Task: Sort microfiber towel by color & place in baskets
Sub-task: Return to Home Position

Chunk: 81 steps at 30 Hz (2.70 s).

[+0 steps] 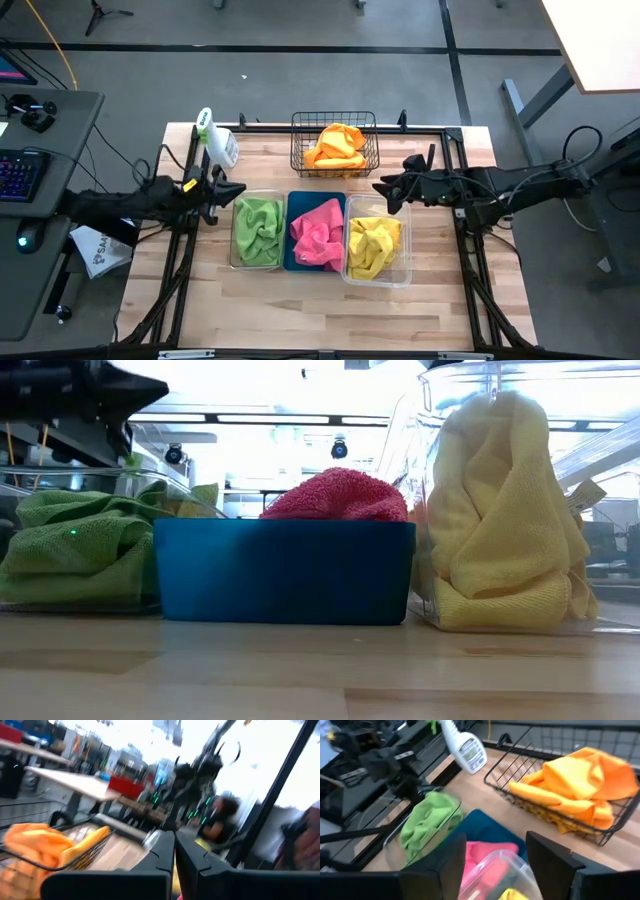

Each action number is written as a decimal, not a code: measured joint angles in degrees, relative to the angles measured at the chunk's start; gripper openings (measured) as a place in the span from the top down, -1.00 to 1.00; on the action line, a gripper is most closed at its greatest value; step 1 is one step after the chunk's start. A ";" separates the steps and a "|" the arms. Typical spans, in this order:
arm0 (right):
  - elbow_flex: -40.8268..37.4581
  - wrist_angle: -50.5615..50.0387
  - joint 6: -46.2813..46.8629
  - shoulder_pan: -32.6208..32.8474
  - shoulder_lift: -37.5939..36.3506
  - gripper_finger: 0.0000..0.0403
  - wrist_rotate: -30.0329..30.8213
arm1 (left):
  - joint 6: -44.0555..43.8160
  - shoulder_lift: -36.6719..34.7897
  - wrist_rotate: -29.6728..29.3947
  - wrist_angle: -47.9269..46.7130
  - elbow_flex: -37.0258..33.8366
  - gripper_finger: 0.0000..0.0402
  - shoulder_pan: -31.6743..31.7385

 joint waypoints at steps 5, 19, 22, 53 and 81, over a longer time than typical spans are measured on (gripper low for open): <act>0.00 -0.24 0.52 0.10 0.00 0.36 -4.86 | -4.66 -4.30 -0.06 8.49 -7.53 1.00 -0.02; 0.00 -20.57 4.12 7.17 -8.11 0.95 -9.13 | -4.92 -4.69 -0.28 5.11 -7.38 1.00 -0.02; 0.00 -25.73 4.04 10.33 -13.47 0.99 -4.77 | -4.90 -4.68 0.34 4.60 -7.38 1.00 -0.02; -49.50 35.98 -22.13 -8.05 -55.26 1.00 -26.54 | -4.83 -4.68 0.39 3.69 -7.38 1.00 -0.02; -54.84 29.31 -30.62 -15.67 -57.79 1.00 -33.45 | -4.83 -4.66 0.42 3.39 -7.36 1.00 -0.04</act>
